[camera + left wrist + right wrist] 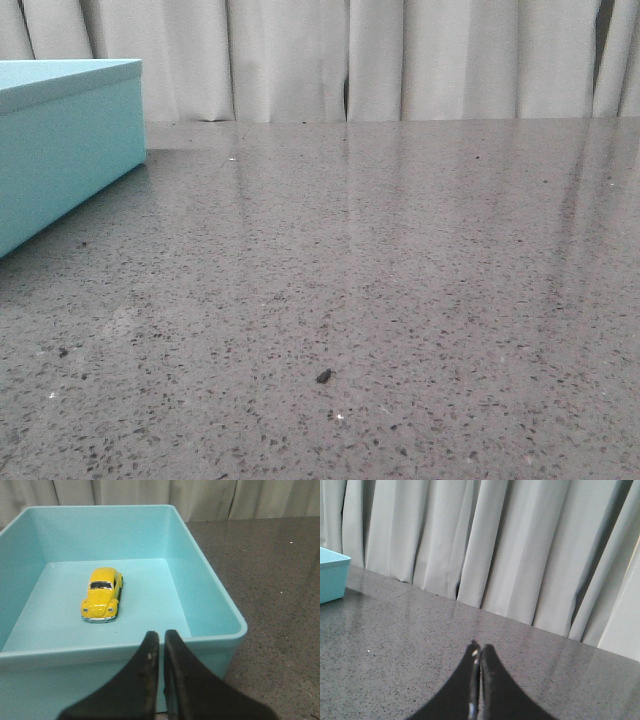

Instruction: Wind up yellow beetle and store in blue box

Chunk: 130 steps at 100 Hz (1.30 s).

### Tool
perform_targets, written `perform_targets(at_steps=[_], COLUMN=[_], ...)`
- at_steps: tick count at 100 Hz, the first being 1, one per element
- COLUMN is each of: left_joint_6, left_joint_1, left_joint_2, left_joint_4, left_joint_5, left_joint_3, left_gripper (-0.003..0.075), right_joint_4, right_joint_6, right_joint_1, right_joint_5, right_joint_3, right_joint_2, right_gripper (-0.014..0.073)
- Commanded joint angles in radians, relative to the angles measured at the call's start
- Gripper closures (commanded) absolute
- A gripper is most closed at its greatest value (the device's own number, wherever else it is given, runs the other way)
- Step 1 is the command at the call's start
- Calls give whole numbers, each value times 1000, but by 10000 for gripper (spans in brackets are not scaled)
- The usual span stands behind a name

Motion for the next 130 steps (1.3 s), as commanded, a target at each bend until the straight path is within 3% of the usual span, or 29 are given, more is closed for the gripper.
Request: perform_targets(at_steps=[1, 9, 26, 32, 48, 66, 130], left_joint_6=[-11, 0, -3, -9, -91, -129, -130], left_joint_1=[-6, -6, -6, -6, -4, 4, 4], left_joint_2=[8, 4, -58, -102, -242, -240, -240], left_joint_4=[-14, 8, 92, 107, 107, 113, 81], left_joint_5=[-83, -108, -392, -428, -328, -161, -153], left_joint_3=[-3, 45, 243, 301, 385, 385, 385], left_gripper=[739, 739, 739, 739, 739, 739, 739], right_joint_4=[11, 11, 11, 11, 11, 11, 11], right_joint_6=[-10, -10, -10, -10, -10, -10, -10], right_joint_1=[1, 1, 1, 1, 1, 1, 1], right_joint_5=[-89, -89, -89, -89, -89, -87, -87], right_joint_3=[-22, -22, -22, -22, -22, -22, -22], right_joint_2=[-16, -16, -16, -16, -16, -16, -16], right_gripper=[643, 643, 643, 643, 643, 643, 643])
